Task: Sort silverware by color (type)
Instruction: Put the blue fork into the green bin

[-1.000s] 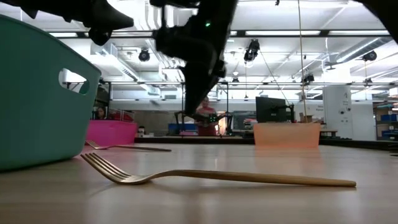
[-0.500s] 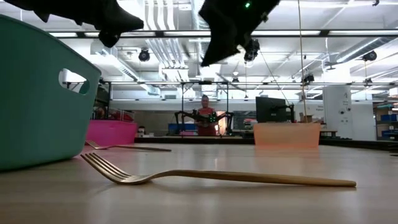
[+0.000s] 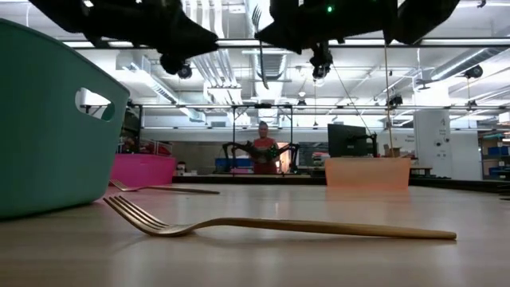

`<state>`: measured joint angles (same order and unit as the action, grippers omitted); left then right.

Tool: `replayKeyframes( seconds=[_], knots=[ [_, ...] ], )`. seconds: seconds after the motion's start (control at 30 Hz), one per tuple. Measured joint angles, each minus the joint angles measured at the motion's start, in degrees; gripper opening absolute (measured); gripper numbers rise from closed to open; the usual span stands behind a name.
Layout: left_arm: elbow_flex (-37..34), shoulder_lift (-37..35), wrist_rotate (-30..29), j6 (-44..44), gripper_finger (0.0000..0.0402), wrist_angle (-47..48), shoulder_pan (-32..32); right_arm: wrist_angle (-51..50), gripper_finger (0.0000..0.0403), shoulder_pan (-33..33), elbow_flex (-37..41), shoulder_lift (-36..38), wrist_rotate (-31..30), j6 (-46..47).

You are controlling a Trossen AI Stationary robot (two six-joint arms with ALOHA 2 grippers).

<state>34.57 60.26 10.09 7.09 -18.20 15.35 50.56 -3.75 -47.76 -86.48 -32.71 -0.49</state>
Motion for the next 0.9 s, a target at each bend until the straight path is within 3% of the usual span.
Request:
replayKeyframes(
  seconds=[0.2,0.33,0.77,0.9],
  knots=[
    [0.0,9.0,0.0,0.1,0.0156,-12.3,-1.0,2.9,0.0009,0.2,-0.1,0.0,0.3,-0.4],
    [0.9,15.0,0.0,0.1,0.0176,-19.5,-1.3,3.5,0.0009,0.2,-0.6,0.0,0.4,-0.7],
    [9.1,26.2,0.0,-1.0,0.0176,-22.2,-3.9,3.7,0.0009,1.1,-0.6,0.0,0.5,-1.9],
    [9.9,26.7,-1.7,-1.7,0.0147,-22.2,-4.5,4.2,0.0009,1.1,-0.6,0.0,-0.2,-2.0]
  ],
)
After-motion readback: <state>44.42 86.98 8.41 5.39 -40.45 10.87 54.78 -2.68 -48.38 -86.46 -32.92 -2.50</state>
